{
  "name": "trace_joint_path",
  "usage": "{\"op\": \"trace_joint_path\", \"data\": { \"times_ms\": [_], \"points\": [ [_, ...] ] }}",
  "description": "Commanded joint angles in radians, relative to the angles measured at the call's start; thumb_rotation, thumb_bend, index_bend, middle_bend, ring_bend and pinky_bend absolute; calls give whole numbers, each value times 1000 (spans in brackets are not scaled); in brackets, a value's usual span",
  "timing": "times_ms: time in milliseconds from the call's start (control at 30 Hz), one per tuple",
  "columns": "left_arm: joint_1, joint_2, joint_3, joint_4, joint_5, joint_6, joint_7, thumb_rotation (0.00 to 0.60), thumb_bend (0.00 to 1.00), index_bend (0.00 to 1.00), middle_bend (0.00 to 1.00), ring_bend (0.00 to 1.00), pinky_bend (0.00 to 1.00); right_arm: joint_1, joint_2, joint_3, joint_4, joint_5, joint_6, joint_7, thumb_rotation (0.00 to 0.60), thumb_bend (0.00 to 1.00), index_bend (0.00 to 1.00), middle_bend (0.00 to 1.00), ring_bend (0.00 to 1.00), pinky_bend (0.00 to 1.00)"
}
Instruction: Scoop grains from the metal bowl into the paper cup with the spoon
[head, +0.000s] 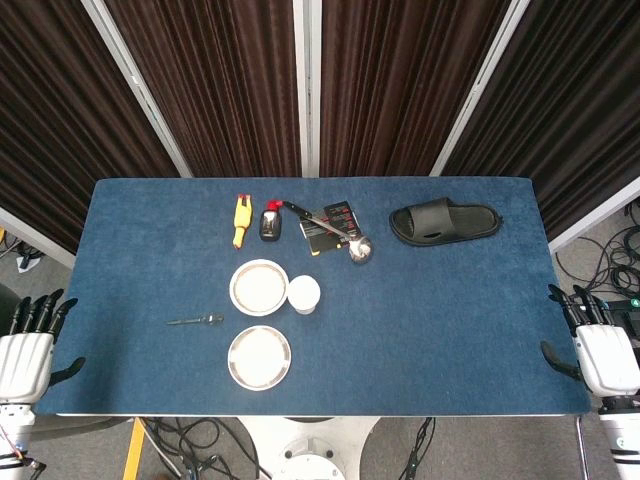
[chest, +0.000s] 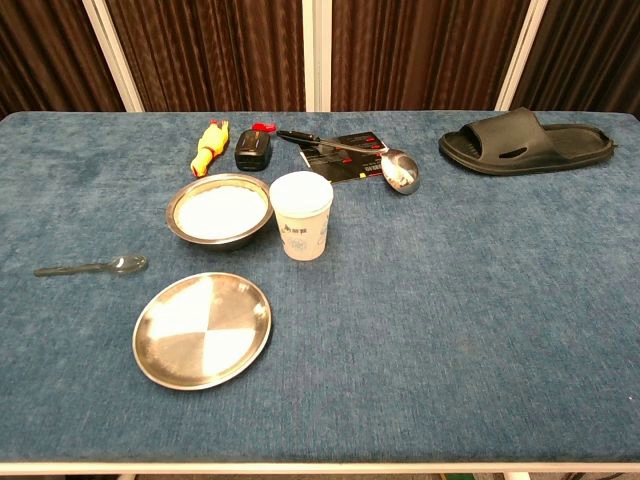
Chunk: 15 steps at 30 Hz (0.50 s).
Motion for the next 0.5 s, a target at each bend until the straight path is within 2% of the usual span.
{"op": "trace_joint_path", "data": {
  "times_ms": [33,333,500],
  "points": [
    [-1,-2,-1,1,1,1,0,600,189,221,175,122,79,0,-1,0,0,-1,1,-1,600,258,32,203,0,103],
    [-24,-5,-19,9,2,-12,2,600,183,229,176,122,79,-6,7,4,0,-4,19,4,600,258,32,203,0,103],
    [-85,-9,-57,28,-20,-84,-29,600,172,254,207,122,80,2,13,15,0,-5,20,0,600,258,32,203,0,103]
  ]
}}
